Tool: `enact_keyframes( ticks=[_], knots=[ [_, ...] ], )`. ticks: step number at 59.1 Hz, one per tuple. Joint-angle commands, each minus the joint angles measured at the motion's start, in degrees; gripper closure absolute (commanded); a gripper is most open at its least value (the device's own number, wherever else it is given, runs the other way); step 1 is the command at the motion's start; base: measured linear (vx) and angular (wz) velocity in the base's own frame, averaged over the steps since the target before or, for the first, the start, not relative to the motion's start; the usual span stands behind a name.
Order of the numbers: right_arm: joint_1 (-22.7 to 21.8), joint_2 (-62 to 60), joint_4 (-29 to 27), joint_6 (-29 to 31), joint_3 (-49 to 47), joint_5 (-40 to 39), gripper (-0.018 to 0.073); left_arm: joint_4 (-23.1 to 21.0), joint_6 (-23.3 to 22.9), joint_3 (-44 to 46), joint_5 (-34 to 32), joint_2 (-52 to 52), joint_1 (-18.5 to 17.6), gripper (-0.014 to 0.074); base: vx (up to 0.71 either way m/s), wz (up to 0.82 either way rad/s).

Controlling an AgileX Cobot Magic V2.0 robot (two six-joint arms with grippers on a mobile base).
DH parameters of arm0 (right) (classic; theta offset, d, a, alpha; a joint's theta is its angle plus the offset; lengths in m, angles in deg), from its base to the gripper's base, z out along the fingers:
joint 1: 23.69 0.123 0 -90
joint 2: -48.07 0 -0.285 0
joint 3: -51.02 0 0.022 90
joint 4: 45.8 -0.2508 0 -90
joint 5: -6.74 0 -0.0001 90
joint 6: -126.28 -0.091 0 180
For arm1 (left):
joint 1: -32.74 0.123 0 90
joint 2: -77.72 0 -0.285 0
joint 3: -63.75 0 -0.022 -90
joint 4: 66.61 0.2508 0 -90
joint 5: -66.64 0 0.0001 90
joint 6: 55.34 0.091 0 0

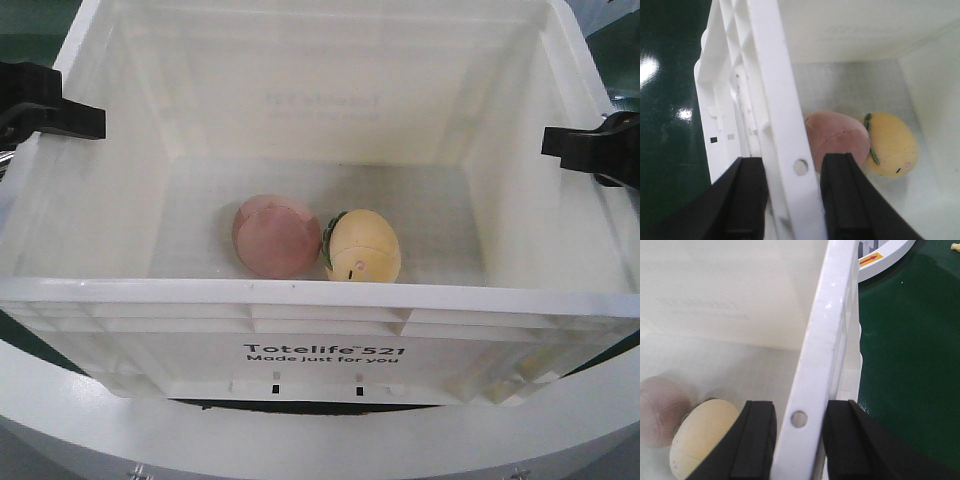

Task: Place moving items into box and shelve
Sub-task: 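Hold the crate with both grippers while the base turns away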

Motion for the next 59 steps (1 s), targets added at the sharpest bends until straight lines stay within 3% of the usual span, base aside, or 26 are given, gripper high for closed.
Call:
enact_keyframes(
  ticks=[1, 59],
  knots=[
    [0.05, -1.43, -3.35, -0.03, -2.77, -8.13, 0.0565, -6.25, 1.74, 2.80, -5.83, 2.00, -0.30, 0.0603, -0.11, 0.03],
    [0.05, -1.43, -3.35, -0.03, -2.77, -8.13, 0.0565, -6.25, 1.74, 2.80, -5.83, 2.00, -0.30, 0.0603, -0.10, 0.28]
  ],
)
